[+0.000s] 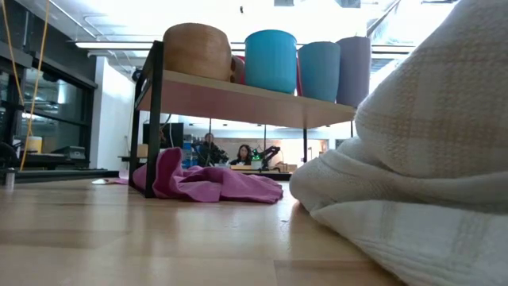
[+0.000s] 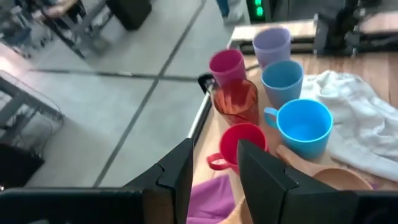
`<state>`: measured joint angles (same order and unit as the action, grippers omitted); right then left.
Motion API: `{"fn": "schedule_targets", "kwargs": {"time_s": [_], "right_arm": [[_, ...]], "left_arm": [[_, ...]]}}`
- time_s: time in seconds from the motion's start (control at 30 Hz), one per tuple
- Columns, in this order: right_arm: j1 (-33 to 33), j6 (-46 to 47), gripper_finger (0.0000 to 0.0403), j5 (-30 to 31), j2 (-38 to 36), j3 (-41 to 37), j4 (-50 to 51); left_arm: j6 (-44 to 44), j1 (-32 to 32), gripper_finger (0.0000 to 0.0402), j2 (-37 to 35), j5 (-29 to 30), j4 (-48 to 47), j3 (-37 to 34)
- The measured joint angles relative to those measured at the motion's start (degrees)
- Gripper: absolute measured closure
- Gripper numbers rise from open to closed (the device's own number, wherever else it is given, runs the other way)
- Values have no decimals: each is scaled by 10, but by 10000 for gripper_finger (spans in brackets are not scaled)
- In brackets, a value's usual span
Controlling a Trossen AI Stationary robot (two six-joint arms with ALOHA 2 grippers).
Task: Stack small to large cups/mugs on shelf
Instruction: Return to Home Position
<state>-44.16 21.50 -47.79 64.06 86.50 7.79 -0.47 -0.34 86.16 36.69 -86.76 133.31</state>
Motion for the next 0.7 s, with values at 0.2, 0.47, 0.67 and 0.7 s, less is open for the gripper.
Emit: {"fn": "schedule_targets", "kwargs": {"time_s": [0.2,0.47,0.67,0.7], "right_arm": [[-32,-8,403,-32,-44,0,1],[-46,13,403,-19,-108,0,-17],[-46,74,403,-16,-114,0,-83],[-46,83,403,-15,-113,0,-91]], "left_arm": [[22,0,291,-82,-16,-4,0],[40,0,291,-178,-47,0,0],[76,0,291,-228,-141,45,-30],[82,-1,291,-240,-160,55,-45]]}}
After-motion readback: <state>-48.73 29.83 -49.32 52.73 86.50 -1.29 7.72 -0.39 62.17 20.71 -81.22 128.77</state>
